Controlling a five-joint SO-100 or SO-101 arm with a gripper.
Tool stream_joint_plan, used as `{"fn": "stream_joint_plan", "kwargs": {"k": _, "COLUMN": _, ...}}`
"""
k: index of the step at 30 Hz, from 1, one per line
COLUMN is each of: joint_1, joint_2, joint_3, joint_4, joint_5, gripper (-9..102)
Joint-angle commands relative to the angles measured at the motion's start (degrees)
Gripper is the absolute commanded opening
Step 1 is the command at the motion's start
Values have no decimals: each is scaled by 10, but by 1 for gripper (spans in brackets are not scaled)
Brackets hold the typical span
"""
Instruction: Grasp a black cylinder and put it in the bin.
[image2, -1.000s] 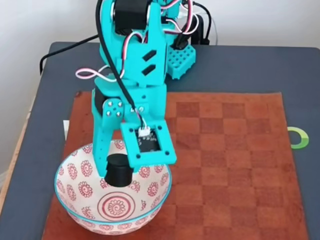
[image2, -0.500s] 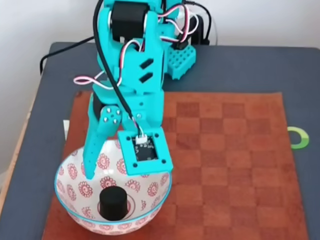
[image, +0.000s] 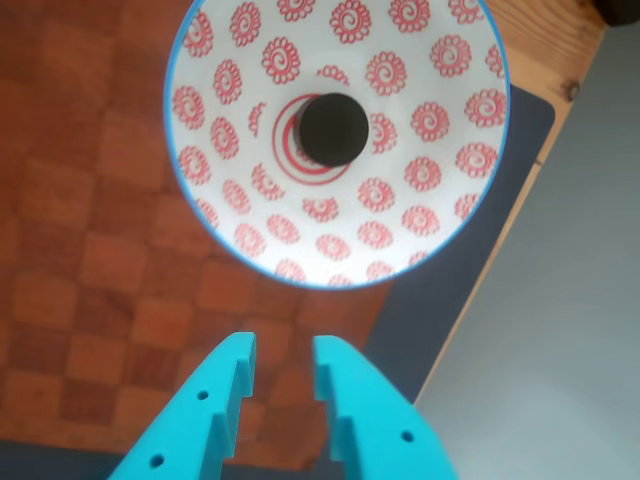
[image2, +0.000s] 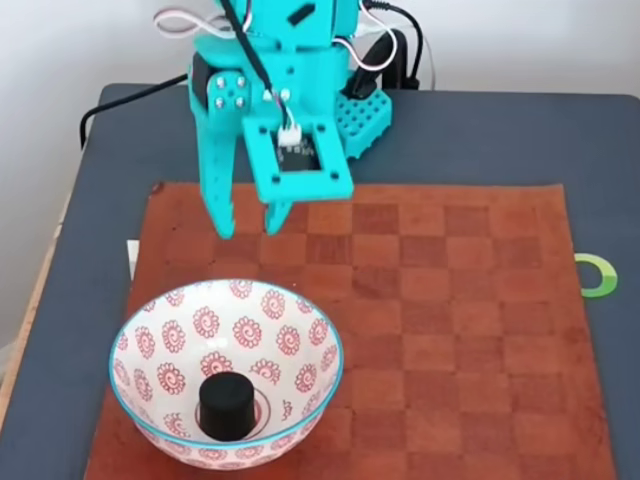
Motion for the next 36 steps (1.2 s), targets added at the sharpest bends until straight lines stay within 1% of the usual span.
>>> {"fn": "stream_joint_plan", "kwargs": {"k": 1, "joint_1": -28, "joint_2": 55, "joint_3": -19, "joint_4": 10, "joint_5": 10, "gripper": 1}}
{"fn": "stream_joint_plan", "kwargs": {"k": 4, "joint_1": -47, "joint_2": 91, "joint_3": -19, "joint_4": 10, "joint_5": 18, "gripper": 0}}
{"fn": "stream_joint_plan", "kwargs": {"k": 9, "joint_1": -89, "joint_2": 146, "joint_3": -18, "joint_4": 11, "joint_5": 57, "gripper": 0}}
{"fn": "stream_joint_plan", "kwargs": {"k": 12, "joint_1": -118, "joint_2": 174, "joint_3": 8, "joint_4": 11, "joint_5": 88, "gripper": 0}}
{"fn": "stream_joint_plan", "kwargs": {"k": 26, "joint_1": -241, "joint_2": 393, "joint_3": 298, "joint_4": 5, "joint_5": 268, "gripper": 0}}
{"fn": "stream_joint_plan", "kwargs": {"k": 36, "joint_1": -317, "joint_2": 571, "joint_3": 462, "joint_4": 5, "joint_5": 351, "gripper": 0}}
